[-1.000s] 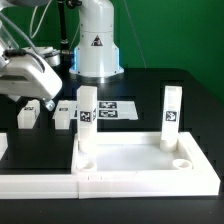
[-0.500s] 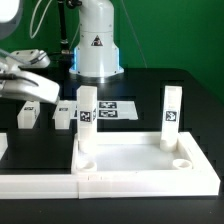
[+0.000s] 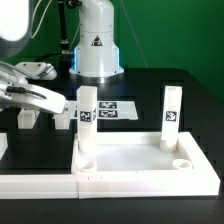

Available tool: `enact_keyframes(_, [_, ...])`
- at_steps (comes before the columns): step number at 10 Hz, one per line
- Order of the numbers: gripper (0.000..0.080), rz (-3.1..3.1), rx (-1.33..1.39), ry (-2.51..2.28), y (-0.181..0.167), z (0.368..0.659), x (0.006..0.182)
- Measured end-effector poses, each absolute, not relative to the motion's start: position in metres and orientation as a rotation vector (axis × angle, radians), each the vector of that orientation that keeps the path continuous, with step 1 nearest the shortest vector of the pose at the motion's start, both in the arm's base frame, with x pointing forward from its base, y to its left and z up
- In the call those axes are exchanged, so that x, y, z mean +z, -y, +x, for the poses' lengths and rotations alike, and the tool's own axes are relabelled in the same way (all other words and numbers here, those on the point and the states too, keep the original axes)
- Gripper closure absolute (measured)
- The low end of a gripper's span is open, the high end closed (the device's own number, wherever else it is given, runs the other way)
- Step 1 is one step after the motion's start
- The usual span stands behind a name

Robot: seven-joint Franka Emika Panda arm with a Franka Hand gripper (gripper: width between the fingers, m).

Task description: Assemble desk

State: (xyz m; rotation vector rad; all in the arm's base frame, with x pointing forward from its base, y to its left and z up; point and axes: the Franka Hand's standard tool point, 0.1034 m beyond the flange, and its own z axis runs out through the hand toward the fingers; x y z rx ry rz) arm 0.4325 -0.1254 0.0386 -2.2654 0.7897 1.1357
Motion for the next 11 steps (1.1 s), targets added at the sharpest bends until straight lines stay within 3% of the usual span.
enact_keyframes(4, [0.0151, -2.291, 1.156, -0.788, 0.107, 0.421, 0.021])
enact_keyframes(11, [0.0151, -2.293, 1.172, -0.786, 0.101, 0.413, 0.017])
